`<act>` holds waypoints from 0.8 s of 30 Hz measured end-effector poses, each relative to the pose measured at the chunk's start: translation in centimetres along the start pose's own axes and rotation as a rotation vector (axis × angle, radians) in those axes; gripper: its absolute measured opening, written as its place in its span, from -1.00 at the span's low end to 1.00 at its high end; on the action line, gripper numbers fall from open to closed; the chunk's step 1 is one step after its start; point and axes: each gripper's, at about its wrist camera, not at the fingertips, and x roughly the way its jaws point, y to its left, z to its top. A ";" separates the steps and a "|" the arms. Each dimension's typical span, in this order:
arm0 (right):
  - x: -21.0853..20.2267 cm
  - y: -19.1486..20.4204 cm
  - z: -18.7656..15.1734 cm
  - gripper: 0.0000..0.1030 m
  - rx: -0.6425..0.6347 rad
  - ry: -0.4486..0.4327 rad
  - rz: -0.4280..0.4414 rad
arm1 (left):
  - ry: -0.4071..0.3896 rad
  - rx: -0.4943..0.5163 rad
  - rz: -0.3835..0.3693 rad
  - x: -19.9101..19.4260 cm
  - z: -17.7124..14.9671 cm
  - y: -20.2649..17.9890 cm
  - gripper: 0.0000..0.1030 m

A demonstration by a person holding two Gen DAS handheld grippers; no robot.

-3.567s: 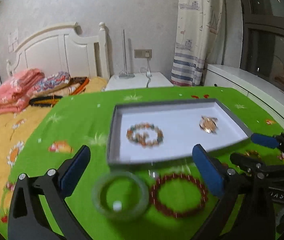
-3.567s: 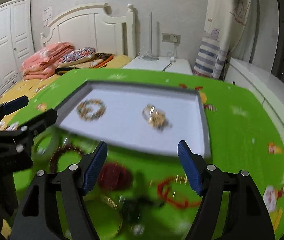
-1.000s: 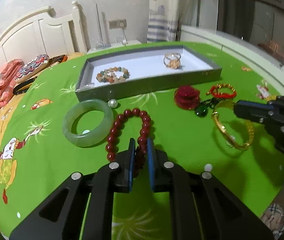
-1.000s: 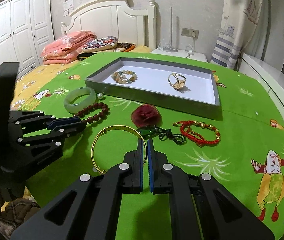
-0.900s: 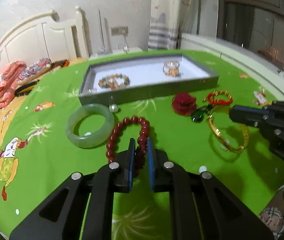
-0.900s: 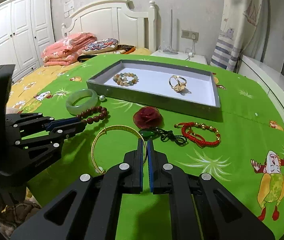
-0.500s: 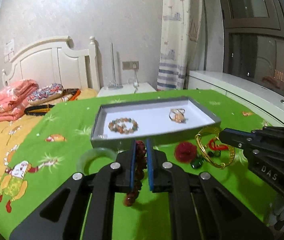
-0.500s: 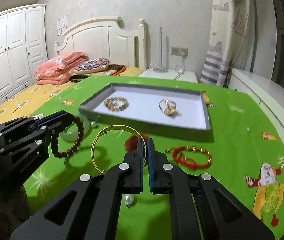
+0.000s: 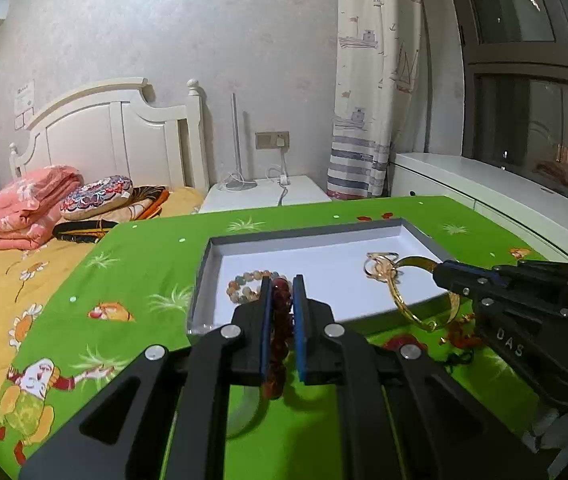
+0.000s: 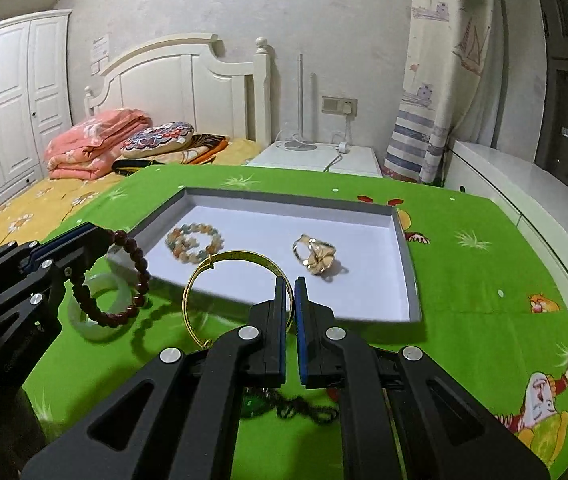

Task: Organize jewelry
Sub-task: 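Carry the red bracelet with the left gripper over the tray while the right gripper carries the bangle there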

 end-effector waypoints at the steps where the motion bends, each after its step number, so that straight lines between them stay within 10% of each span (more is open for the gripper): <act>1: 0.2 -0.1 0.2 -0.84 0.002 -0.001 -0.004 | -0.002 0.005 0.002 0.3 0.2 0.0 -0.81; 24: 8.5 -2.6 5.2 -0.84 0.008 0.097 -0.127 | 0.002 0.077 0.073 10.0 6.9 -0.1 -0.83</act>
